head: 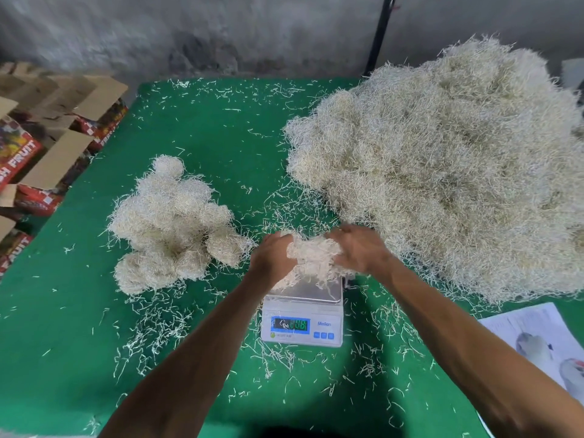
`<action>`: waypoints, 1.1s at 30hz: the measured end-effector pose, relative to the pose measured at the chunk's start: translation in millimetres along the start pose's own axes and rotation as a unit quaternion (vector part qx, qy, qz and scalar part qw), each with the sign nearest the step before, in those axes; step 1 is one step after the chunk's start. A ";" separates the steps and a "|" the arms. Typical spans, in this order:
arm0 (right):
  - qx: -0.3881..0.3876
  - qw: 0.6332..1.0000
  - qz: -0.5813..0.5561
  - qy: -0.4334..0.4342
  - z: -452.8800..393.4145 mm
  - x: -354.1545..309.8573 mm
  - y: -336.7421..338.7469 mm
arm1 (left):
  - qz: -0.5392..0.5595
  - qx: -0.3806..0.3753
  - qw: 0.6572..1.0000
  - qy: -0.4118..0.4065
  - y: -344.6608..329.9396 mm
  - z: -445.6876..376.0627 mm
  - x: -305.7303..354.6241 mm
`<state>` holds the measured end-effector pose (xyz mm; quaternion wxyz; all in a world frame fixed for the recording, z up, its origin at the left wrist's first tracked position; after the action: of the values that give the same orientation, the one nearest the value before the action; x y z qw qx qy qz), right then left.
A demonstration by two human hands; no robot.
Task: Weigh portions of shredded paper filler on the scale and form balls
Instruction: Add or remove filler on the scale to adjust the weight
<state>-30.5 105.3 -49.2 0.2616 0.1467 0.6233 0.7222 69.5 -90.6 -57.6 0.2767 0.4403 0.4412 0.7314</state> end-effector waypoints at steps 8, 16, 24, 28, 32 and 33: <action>0.143 0.948 -0.113 -0.259 70.2 109.4 16.6 | 0.058 0.034 0.994 0.083 16.4 -10.4 -22.5; 0.208 0.913 -0.130 -0.325 78.5 104.2 16.1 | 0.110 -0.012 0.993 0.039 -6.8 -5.6 11.4; 0.309 0.921 -0.179 -0.156 61.2 69.4 13.5 | 0.138 0.058 0.986 0.077 7.1 10.9 19.2; 0.303 0.921 -0.218 -0.107 51.9 45.2 9.1 | 0.132 0.097 0.981 0.105 13.3 17.8 7.2; 0.245 0.932 -0.250 -0.089 44.1 24.7 -3.8 | 0.118 0.102 0.985 0.078 18.1 22.0 -5.6; 0.227 0.936 -0.253 -0.087 42.3 20.4 -6.4 | 0.124 0.099 0.985 0.074 18.3 23.0 -8.7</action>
<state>-23.2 152.1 -50.1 0.4488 0.1024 0.7620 0.4554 93.6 -96.7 -39.7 0.1056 0.4614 0.4732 0.7430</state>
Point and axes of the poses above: each hand's wrist, its own z-axis away from the middle knuckle, its own y-axis out of the back of the hand, x = y × z, the point moved 4 cm from there along -z, towards the middle knuckle, and after that the axes turned 13 degrees about y, right-handed, at the moved point
